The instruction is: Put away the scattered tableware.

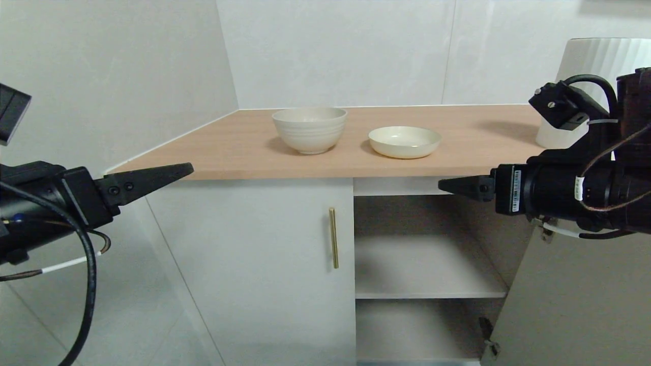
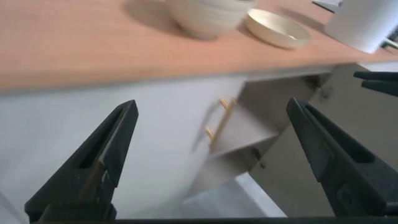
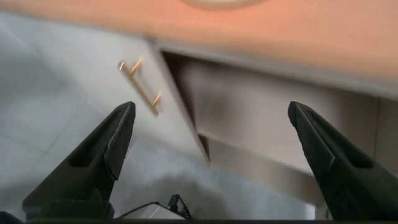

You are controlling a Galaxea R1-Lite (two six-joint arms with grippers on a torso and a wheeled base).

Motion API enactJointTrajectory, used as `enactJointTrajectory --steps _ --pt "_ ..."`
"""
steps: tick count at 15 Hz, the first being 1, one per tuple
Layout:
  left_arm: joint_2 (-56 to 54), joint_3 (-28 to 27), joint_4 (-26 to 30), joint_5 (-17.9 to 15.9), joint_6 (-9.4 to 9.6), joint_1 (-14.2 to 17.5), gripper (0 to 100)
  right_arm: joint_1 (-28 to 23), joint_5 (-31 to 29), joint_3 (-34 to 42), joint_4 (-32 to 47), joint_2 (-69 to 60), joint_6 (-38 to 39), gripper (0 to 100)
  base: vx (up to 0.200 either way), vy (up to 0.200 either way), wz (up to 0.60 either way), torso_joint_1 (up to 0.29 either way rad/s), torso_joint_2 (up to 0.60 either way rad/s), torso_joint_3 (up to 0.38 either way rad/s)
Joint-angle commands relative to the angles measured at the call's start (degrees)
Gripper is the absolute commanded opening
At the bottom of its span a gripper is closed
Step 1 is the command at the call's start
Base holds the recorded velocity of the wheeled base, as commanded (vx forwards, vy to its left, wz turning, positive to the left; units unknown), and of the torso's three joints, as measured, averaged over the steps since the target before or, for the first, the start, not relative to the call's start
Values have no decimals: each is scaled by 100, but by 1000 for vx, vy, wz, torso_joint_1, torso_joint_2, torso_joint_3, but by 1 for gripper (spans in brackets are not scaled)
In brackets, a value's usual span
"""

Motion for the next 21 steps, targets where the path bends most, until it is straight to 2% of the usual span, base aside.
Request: enactJointTrajectory --steps 1,10,14,21 --pt "17 4 -16 2 -4 1 100 8 18 45 -19 -43 13 100 0 0 0 0 0 0" --pt "-45 22 -42 -33 -13 -26 100 34 167 370 -309 -210 -216 100 0 0 0 0 0 0" --pt "-9 31 -25 -86 -21 -122 100 17 176 361 -327 -69 -207 100 0 0 0 61 -233 -237" --pt "202 -31 -16 -69 -30 -237 100 -159 176 370 -687 318 -207 100 0 0 0 178 -495 -294"
